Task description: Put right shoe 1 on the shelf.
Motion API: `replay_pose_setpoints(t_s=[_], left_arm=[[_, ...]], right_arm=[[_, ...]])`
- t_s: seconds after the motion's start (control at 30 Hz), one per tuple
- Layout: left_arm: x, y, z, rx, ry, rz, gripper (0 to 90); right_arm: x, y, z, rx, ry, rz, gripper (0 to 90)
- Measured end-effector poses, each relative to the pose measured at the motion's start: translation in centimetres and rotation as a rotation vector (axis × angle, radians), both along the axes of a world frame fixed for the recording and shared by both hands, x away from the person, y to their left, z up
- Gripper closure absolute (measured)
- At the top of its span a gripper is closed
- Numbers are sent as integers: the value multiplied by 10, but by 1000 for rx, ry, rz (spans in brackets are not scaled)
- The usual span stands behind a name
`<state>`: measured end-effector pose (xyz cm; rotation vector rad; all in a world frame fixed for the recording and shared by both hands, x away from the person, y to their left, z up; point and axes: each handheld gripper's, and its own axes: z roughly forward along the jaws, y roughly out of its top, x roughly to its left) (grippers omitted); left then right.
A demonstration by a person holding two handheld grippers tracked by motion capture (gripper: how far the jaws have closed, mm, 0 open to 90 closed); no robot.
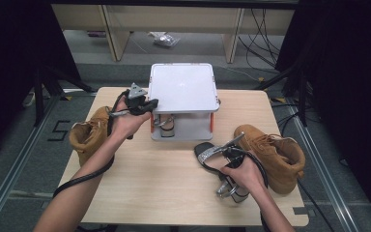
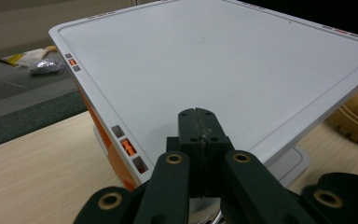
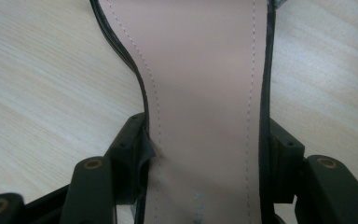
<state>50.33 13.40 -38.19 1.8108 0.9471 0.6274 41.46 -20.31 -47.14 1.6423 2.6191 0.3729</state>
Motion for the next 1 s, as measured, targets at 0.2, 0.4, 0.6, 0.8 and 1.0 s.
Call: replay_pose_setpoints(t_s=[0.2, 0.4, 0.6, 0.8, 1.0], left_arm=[[0, 0, 0, 2, -2, 0, 896], [0, 0, 0, 1, -3, -1, 896], [0, 0, 0, 4, -4, -1, 896], [0, 0, 0, 4, -5, -2, 896], [-1, 0, -1, 1, -5, -1, 896]], right_arm=[[0, 6, 12, 29, -24, -34, 438], [4, 15, 18, 46, -29, -31, 438], [11, 24, 22, 62, -23, -73, 438], [22, 32, 25, 88, -47, -122, 439], [34, 41, 25, 108, -60, -137, 439]])
